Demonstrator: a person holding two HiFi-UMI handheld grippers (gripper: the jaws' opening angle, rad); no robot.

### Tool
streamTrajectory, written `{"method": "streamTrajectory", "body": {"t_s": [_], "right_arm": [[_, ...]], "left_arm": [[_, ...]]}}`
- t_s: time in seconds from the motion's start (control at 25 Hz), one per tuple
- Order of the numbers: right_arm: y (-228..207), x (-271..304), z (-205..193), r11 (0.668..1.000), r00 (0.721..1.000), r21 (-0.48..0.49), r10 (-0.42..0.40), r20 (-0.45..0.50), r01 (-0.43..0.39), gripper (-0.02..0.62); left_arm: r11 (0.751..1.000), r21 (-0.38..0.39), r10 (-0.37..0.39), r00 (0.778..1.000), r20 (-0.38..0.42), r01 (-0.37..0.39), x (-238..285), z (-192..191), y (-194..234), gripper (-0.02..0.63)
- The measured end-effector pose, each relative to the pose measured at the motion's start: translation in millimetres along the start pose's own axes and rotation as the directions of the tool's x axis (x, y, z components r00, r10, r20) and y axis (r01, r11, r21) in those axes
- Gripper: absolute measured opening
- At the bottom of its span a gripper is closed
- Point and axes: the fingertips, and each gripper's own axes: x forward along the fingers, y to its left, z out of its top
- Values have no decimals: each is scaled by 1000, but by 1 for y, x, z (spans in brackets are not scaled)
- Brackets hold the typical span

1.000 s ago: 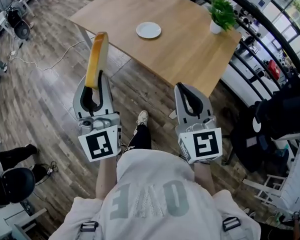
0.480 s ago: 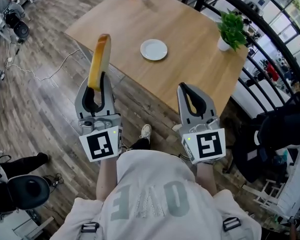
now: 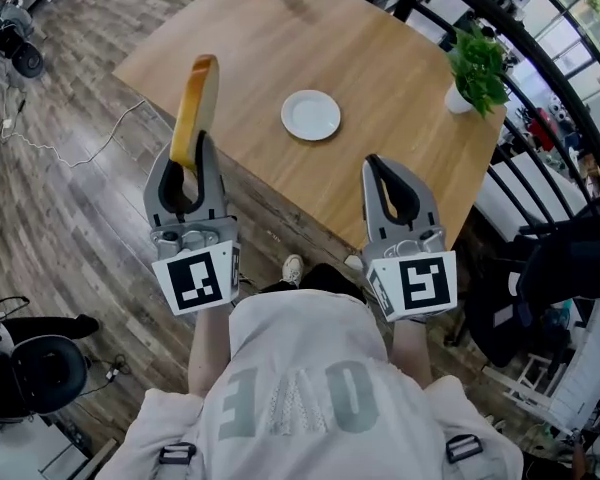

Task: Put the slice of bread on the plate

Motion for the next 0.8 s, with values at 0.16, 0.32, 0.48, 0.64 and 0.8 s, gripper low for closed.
{"method": "streamTrajectory", "body": {"t_s": [0.16,0.32,0.48,0.64,0.8], "right_arm": [[-20,13,-7,1000,1000,14,-8,-19,8,20],[-36,30,-3,999,1000,34,6,-2,-6,20],[-44,46,0,999,1000,32,23,6,-23,20],[-50,54,6,999,999,23,29,23,-30,20],[-57,57,-6,1000,1000,-3,24,-8,-24,20]], "left_arm": [[1000,6,-17,1000,-13,17,24,-7,-12,87],[999,6,-36,999,-5,37,47,-2,-24,87],[999,7,-37,999,12,37,61,3,-31,87],[998,38,-48,999,-24,49,70,-5,-41,89],[997,45,-63,995,-77,67,78,-20,-57,87]]}}
